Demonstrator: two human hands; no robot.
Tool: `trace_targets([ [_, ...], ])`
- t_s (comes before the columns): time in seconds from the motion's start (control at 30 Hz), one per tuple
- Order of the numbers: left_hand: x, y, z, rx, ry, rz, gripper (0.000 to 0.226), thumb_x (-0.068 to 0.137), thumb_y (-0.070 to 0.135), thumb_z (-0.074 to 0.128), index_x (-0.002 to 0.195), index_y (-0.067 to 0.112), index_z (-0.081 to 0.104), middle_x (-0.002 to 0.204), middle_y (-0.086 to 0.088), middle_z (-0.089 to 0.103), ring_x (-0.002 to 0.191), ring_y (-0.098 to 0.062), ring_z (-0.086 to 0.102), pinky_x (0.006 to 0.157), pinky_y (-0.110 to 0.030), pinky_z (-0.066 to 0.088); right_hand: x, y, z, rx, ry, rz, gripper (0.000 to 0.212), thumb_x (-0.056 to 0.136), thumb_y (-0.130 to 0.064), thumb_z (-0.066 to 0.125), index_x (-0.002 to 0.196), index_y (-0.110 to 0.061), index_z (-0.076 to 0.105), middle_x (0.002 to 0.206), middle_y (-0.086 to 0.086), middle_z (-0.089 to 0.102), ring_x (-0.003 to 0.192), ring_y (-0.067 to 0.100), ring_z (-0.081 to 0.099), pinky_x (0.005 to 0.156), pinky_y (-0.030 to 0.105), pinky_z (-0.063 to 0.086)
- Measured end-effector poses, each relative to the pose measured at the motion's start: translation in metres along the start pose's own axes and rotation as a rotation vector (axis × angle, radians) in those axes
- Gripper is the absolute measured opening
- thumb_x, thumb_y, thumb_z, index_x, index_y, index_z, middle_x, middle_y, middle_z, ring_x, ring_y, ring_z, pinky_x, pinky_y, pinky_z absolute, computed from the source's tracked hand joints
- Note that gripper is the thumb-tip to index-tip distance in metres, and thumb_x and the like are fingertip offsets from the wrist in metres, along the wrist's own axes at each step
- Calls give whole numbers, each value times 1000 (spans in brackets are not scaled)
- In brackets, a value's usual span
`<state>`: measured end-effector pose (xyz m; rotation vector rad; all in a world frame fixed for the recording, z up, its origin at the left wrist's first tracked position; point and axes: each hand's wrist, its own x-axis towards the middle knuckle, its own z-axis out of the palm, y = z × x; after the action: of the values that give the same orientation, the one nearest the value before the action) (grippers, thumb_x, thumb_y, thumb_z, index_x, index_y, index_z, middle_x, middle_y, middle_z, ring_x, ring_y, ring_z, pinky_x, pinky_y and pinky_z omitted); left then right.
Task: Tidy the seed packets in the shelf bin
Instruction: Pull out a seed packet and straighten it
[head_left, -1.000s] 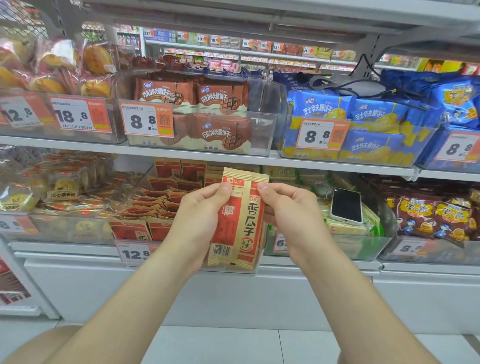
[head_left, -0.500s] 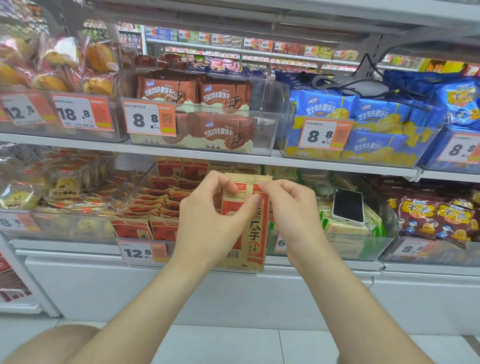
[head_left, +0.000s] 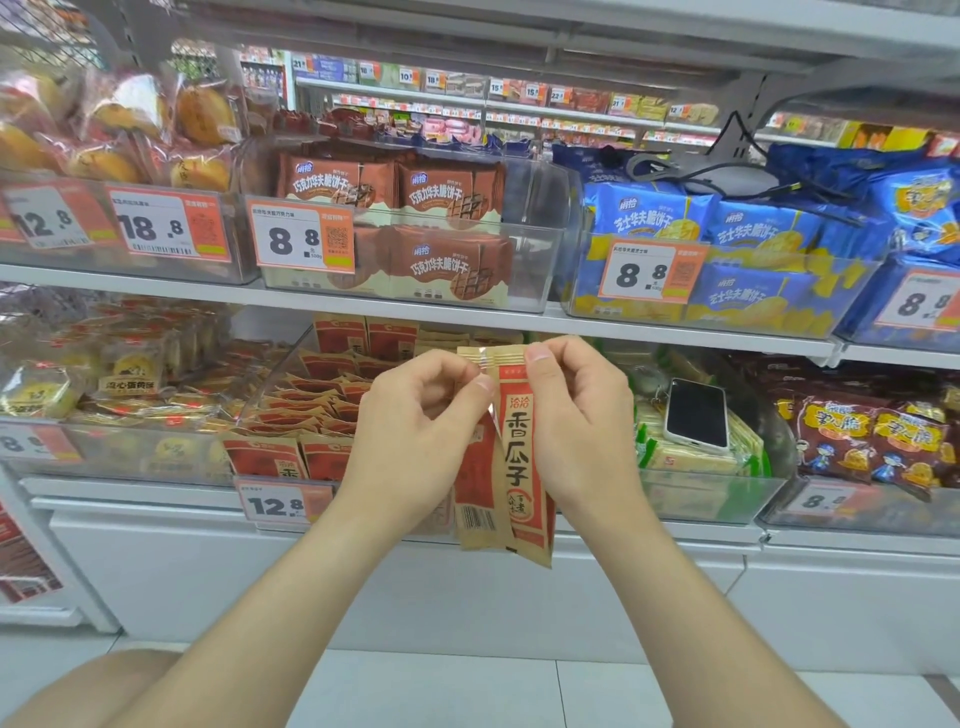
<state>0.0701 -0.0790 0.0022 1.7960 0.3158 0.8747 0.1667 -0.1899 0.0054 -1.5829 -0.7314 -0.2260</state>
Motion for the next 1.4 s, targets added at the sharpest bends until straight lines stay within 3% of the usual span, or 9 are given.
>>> trace_targets([
  [0.2,5,-8,-3,6,113,-78,21,102,32,72,87,19,77,78,-1,80,80,-28,78,78,-55,64,5,-3,-9,18,-244,186,21,100,-39,69,94,-20,76,86,1,81,83,23,78,82,52,64],
  [0.4,14,-13,-14,-87,267,-178,37,101,48,71,86,15,75,85,2,82,85,-22,80,81,-57,65,2,-6,-19,-115,-589,262,22,105,-31,67,118,-20,81,94,-4,83,85,13,81,71,45,68],
  [0.53,12,-11,-16,89,58,-157,39,91,44,82,78,10,66,97,9,81,82,-5,79,72,-39,66,3,-1,-13,-33,-415,323,28,109,-32,60,122,-14,78,95,0,83,82,20,82,67,47,68],
  [0.63,3,-12,-8,243,-71,-132,36,82,50,89,74,20,72,87,18,80,77,1,75,67,-27,58,6,2,-12,-7,-309,346,32,110,-33,58,108,-11,81,90,7,82,76,27,81,66,50,68],
  [0.77,3,-17,-5,277,-75,-112,35,79,56,89,71,24,75,86,22,78,79,-1,74,71,-32,60,5,4,-11,-129,-233,248,38,107,-36,64,85,-12,82,69,2,78,62,22,78,60,46,66],
  [0.93,2,-10,-8,178,-197,-159,35,86,54,85,77,20,79,87,16,81,86,-3,78,83,-38,65,4,-1,-13,-173,-173,179,25,98,-40,74,83,-22,84,65,-4,77,64,18,76,56,34,63],
  [1.07,4,-10,-10,185,-186,-148,24,90,40,83,77,20,81,86,14,81,88,-6,78,84,-40,66,3,0,-10,-168,-178,170,29,94,-45,76,80,-20,80,64,2,76,68,27,77,62,40,64],
  [1.17,6,-9,-13,183,-218,-127,14,94,27,80,81,22,84,87,13,81,88,-8,78,83,-39,67,4,2,-9,-207,-192,151,34,97,-52,69,82,-23,80,67,-1,77,75,25,76,77,46,62],
  [1.4,9,-7,-22,204,-268,-88,13,99,26,78,88,26,85,86,18,81,87,-4,78,79,-28,65,5,-1,-9,-41,-238,330,29,108,-30,63,96,-11,81,79,8,81,73,33,79,69,56,66],
])
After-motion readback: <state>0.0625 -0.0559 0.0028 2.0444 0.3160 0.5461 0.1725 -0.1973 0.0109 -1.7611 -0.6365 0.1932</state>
